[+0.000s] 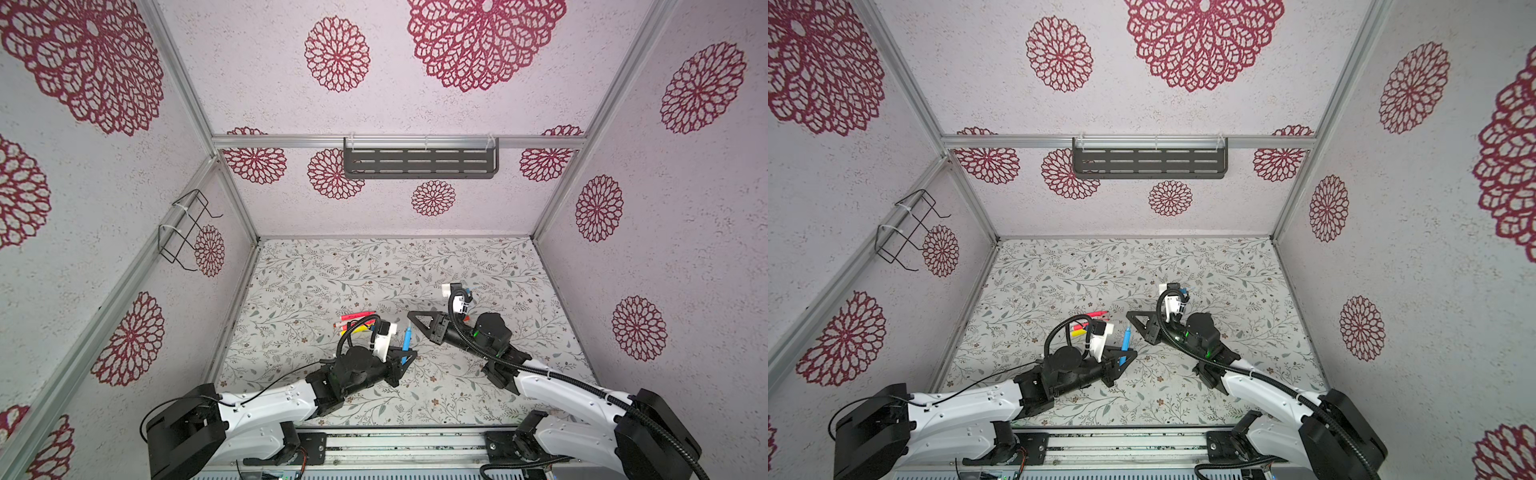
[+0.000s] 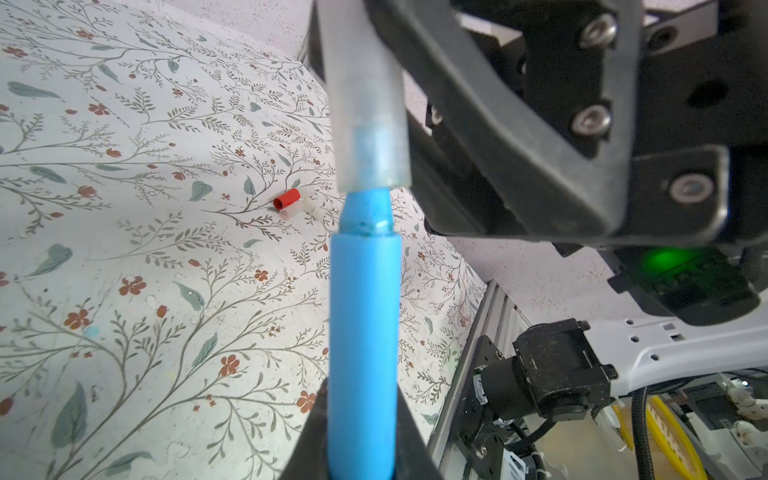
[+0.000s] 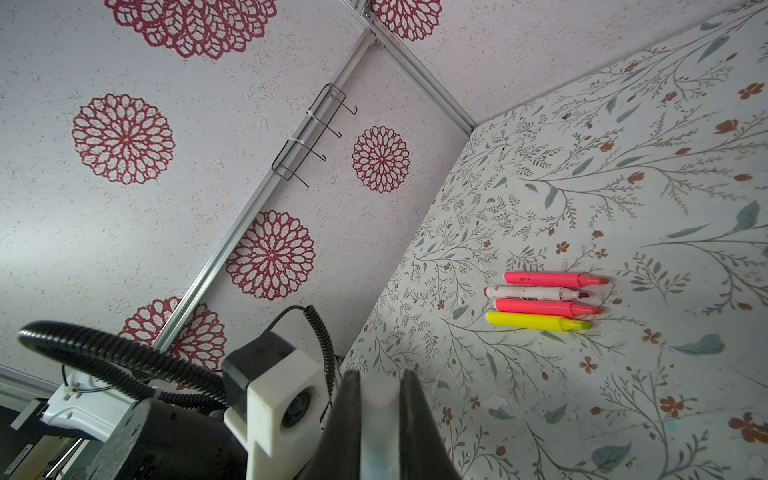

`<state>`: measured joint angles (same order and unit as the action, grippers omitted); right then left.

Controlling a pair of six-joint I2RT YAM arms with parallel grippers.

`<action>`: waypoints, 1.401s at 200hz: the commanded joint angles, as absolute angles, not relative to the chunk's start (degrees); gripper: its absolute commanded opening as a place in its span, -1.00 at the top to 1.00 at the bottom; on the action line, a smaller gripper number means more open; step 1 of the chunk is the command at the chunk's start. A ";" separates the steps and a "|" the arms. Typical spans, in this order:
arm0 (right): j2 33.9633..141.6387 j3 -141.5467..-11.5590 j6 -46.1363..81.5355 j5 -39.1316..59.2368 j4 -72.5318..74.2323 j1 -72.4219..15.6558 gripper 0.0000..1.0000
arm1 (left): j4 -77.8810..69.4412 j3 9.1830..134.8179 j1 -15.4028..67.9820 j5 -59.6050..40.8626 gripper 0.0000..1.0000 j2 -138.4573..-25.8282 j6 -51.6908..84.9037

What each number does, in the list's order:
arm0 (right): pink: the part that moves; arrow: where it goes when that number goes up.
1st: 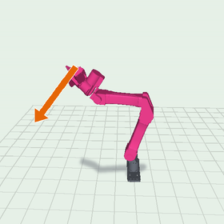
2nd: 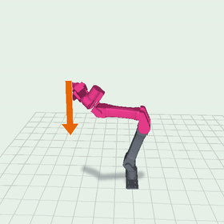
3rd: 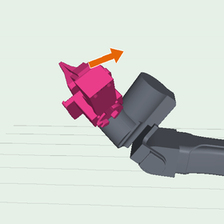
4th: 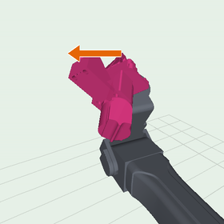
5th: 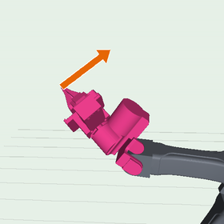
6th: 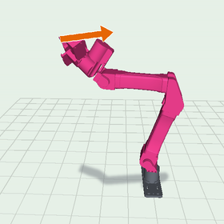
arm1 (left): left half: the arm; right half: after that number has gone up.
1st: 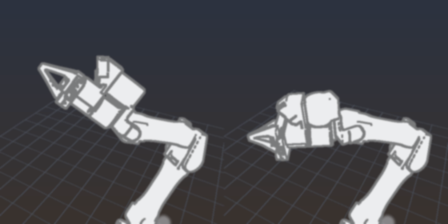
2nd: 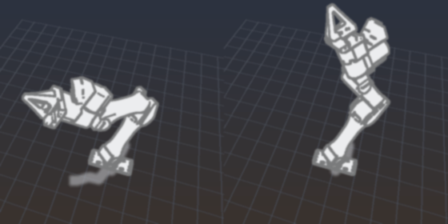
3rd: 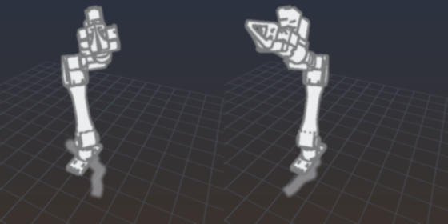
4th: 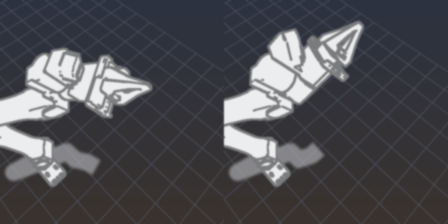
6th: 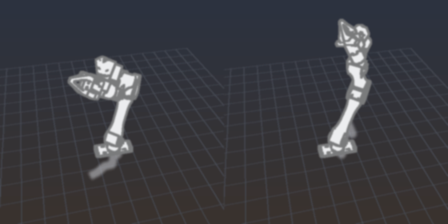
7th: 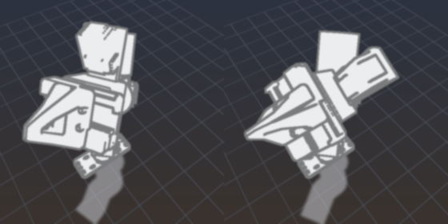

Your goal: Insert the pens into the pen caps

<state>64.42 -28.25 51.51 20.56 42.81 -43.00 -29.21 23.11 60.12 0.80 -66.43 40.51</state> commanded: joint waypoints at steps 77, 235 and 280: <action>59.35 -24.62 44.35 21.21 41.90 -49.46 0.85 | -33.95 25.56 57.74 -7.45 1.00 -63.03 41.36; 49.35 -43.90 33.44 14.53 3.79 -43.95 -0.30 | -30.72 25.35 57.83 -10.33 1.00 -60.37 40.17; 55.89 -49.20 33.63 20.04 5.89 -43.86 -0.05 | -30.61 25.53 57.83 -10.17 1.00 -60.44 40.39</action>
